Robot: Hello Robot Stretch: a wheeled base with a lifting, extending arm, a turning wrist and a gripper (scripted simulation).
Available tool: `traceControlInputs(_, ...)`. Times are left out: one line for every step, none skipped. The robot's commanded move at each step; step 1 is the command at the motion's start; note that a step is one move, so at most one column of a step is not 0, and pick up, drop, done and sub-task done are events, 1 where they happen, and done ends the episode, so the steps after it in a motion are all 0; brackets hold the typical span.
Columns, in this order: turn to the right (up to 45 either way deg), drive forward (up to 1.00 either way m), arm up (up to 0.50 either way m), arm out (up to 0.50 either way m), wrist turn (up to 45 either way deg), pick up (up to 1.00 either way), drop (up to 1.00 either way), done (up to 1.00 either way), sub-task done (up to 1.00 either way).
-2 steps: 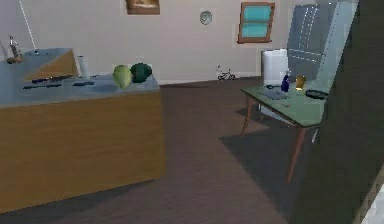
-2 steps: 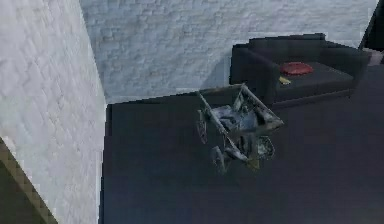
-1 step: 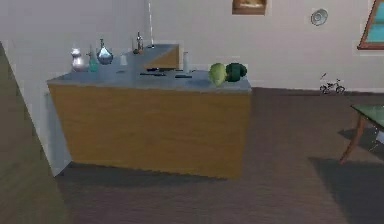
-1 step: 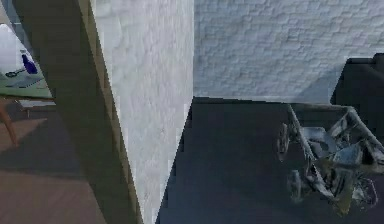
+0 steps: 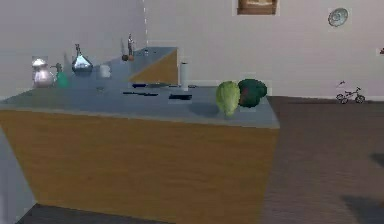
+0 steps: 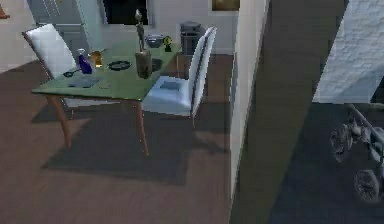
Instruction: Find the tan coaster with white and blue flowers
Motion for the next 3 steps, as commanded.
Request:
traceControlInputs(-36.0,0.00,0.00,0.00,0.0,0.00,0.00,0.00,0.00)
traceControlInputs(0.0,0.30,0.00,0.00,0.0,0.00,0.00,0.00,0.00)
traceControlInputs(-12.0,0.00,0.00,0.00,0.0,0.00,0.00,0.00,0.00)
